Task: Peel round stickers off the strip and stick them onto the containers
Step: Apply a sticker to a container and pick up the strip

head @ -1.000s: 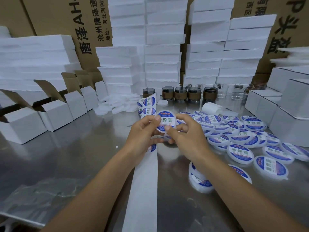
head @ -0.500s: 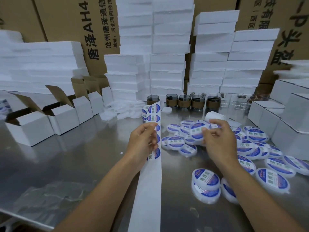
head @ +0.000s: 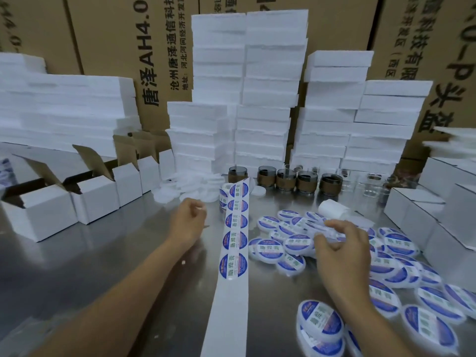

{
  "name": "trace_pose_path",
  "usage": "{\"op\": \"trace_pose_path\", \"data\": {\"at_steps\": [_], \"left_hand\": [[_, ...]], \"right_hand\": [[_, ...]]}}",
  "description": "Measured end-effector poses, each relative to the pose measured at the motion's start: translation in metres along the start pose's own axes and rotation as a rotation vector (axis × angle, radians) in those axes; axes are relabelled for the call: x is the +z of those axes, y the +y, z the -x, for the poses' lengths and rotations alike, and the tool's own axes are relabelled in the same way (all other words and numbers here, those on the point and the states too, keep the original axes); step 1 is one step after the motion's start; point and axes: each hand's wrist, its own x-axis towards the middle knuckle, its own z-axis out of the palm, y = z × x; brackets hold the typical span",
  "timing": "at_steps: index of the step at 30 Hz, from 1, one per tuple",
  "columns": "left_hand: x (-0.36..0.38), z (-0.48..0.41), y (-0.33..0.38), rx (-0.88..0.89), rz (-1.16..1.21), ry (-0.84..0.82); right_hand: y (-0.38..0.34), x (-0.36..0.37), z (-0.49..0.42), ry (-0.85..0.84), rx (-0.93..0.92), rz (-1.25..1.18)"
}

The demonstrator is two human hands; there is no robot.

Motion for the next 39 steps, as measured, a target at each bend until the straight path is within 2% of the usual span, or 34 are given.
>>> {"op": "trace_pose_path", "data": {"at_steps": [3, 7, 12, 17, 21, 23, 27, 32, 35, 39], "left_hand": [[-0.012, -0.039, -0.022, -0.013, -0.377, 0.01], [-0.016, -0.076, -0.038, -0.092, -0.575, -0.008], [-0.001, -0.103, -0.046, -0.193, -0.613, -0.013], [0.009, -0.112, -0.045, -0.263, -0.647, 0.011], [0.011, -0.113, -0.044, -0.276, -0.646, 0.01], [0.011, -0.111, -0.044, -0.266, -0.584, 0.011], [0.005, -0.096, -0.036, -0.215, -0.26, 0.008], [-0.006, -0.063, -0.013, -0.064, -0.144, -0.083], [-0.012, -0.033, 0.006, -0.075, 0.144, -0.14], [-0.016, 0.004, 0.03, -0.187, 0.591, -0.267]], "right_hand": [[0.004, 0.003, 0.002, -0.087, -0.062, 0.068], [0.005, 0.005, 0.002, -0.114, -0.113, 0.123], [-0.001, 0.006, 0.006, -0.168, -0.269, 0.244], [-0.005, 0.008, 0.005, -0.096, -0.597, 0.457], [-0.002, 0.009, 0.004, -0.077, -0.656, 0.472], [0.0, 0.008, 0.005, -0.09, -0.639, 0.456], [0.002, 0.006, 0.008, -0.15, -0.548, 0.416], [0.0, 0.002, 0.009, -0.275, -0.357, 0.399], [-0.006, 0.0, 0.011, -0.353, -0.305, 0.383], [-0.016, -0.002, 0.016, -0.379, -0.309, 0.342]]}}
